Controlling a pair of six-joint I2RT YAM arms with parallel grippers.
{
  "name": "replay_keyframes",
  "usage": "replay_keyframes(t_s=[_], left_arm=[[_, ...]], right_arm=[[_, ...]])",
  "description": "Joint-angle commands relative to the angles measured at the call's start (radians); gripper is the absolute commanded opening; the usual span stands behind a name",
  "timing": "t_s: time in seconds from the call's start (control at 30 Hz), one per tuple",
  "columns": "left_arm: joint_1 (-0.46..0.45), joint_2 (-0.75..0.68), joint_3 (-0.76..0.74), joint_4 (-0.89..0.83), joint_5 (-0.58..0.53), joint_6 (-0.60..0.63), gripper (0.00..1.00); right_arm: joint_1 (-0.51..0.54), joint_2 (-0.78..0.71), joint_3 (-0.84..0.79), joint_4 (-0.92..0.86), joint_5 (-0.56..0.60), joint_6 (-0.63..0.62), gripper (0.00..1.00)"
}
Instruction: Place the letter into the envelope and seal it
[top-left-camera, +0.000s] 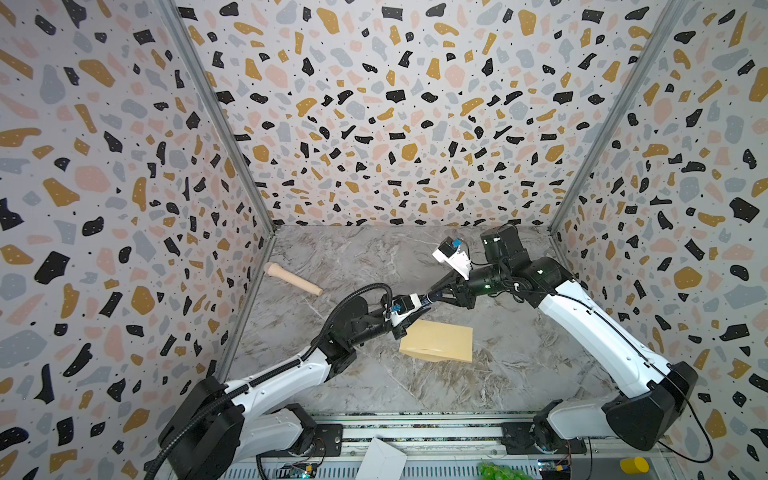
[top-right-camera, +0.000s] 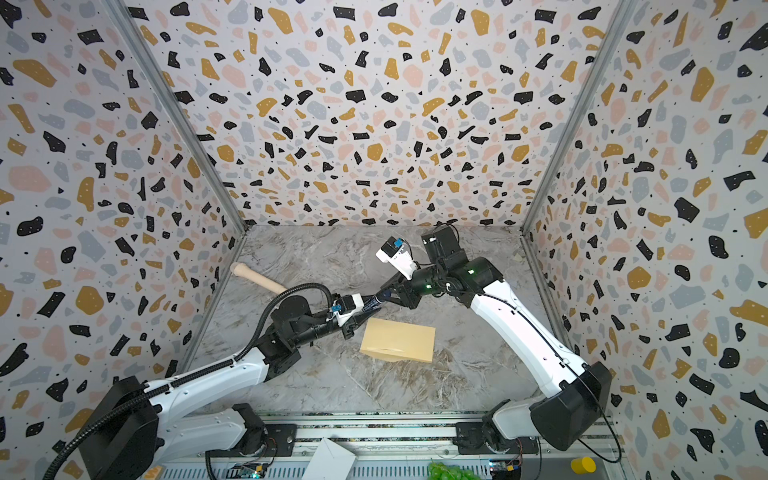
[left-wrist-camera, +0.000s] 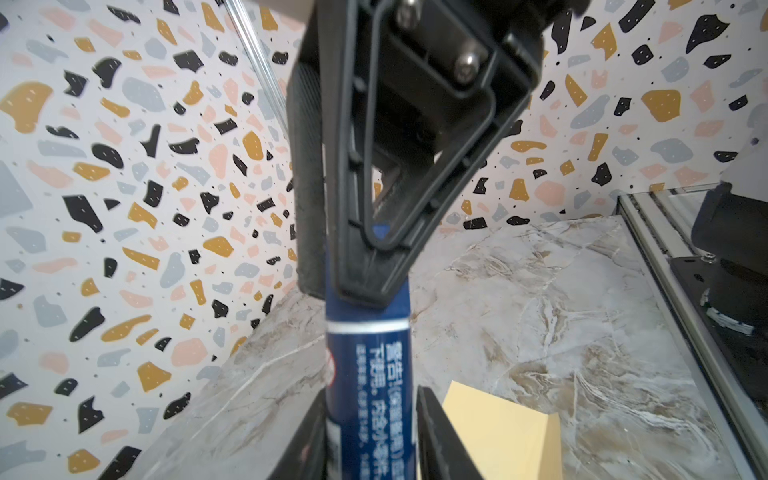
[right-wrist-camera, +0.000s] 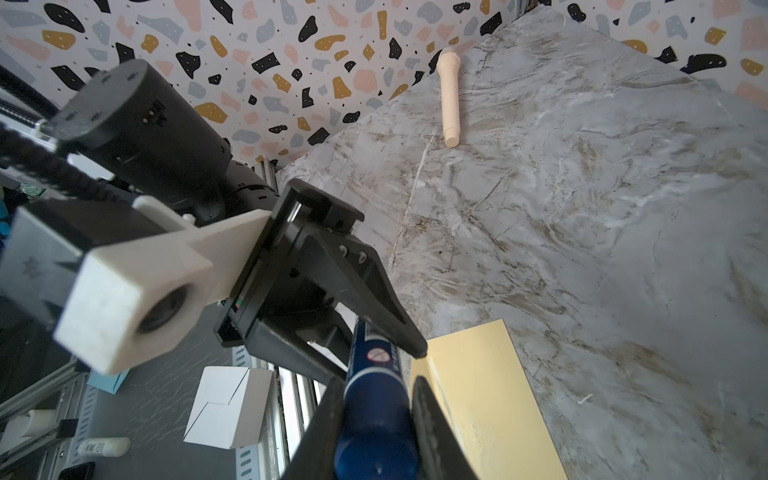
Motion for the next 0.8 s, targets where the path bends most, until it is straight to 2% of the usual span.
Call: replay_keyframes(t_s=[0.0, 0.27, 0.43, 0.67, 0.77], left_arm=[[0.002, 0.023, 0.036, -0.070, 0.027, 0.004, 0.40], [0.000, 0.012, 0.025, -0.024, 0.031, -0.027, 0.53], [0.000, -0.009, 0.013, -0.010, 0.008, -0.029, 0.54], [0.001, 0.001, 0.026, -0.026, 0.021, -0.022, 0.37], [0.000, 0.011, 0.036, -0.039, 0.026, -0.022, 0.23]], right_arm=[[0.024, -0.006, 0.003, 0.039, 0.040, 0.004, 0.00], [0.064, 0.017, -0.014, 0.043, 0.066, 0.010, 0.00], [0.080, 0.030, -0.019, 0.040, 0.081, 0.007, 0.00], [0.091, 0.041, -0.019, 0.041, 0.085, 0.008, 0.00], [0.093, 0.044, -0.019, 0.039, 0.088, 0.009, 0.00]])
